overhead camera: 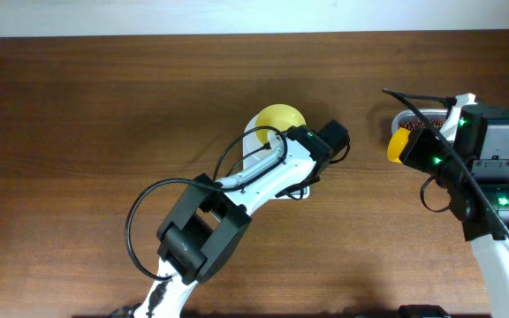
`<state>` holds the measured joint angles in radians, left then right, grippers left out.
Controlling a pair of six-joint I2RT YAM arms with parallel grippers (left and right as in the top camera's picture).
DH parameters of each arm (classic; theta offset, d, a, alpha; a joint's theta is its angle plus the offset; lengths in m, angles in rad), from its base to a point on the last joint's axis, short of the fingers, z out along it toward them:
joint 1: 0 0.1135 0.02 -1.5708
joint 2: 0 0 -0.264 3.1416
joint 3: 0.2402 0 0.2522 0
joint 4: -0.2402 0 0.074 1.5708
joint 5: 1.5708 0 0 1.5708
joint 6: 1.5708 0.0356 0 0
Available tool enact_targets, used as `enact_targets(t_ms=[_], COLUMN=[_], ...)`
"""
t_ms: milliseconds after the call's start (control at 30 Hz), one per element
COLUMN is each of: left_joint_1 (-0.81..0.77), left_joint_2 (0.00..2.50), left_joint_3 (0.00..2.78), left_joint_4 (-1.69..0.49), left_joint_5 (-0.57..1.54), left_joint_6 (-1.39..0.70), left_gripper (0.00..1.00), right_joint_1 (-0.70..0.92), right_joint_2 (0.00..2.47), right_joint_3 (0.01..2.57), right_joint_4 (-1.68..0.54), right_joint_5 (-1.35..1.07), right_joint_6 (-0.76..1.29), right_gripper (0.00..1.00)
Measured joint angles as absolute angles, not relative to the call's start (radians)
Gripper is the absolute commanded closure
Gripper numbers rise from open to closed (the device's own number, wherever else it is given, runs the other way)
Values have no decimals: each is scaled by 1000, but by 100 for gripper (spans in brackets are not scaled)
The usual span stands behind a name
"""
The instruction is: Scoop item into bowl and weigh 50g on scale
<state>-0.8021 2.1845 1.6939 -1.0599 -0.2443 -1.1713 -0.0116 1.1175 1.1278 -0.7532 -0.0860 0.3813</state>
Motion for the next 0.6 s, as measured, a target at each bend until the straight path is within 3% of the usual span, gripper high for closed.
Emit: enact_targets(t_ms=[600], left_joint_1=[-802], left_joint_2=[2185], left_joint_3=[1671], left_joint_4=[-1019], left_joint_5=[-260], left_joint_6=[-1171], left_gripper=[100], right_joint_1=[-12], right_joint_2=[1118], right_joint_3=[1127], right_joint_4=[-764], right_joint_5=[-86], right_joint_6=[381], right_gripper=[96])
